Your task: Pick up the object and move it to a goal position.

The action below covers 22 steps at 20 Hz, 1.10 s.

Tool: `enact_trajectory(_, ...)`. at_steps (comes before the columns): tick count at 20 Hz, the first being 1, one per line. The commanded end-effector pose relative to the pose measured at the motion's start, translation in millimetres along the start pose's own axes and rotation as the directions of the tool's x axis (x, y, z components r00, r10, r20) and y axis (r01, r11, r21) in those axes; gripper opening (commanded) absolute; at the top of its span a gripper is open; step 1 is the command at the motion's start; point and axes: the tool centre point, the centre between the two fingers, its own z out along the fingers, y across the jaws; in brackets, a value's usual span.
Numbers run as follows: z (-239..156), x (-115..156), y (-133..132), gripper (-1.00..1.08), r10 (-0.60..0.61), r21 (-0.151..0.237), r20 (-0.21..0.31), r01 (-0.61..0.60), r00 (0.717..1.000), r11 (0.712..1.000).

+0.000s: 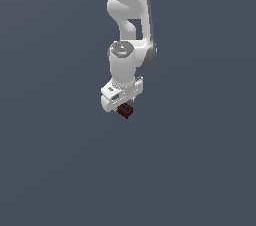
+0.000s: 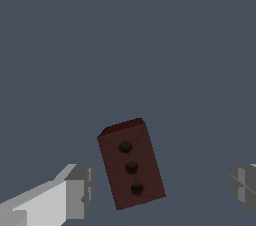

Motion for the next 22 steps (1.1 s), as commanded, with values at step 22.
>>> enact_trajectory(22, 34.7, -22.0, -16.0, 1.0, -0.261, 0.012, 0.005, 0.26, 0.965, 0.965)
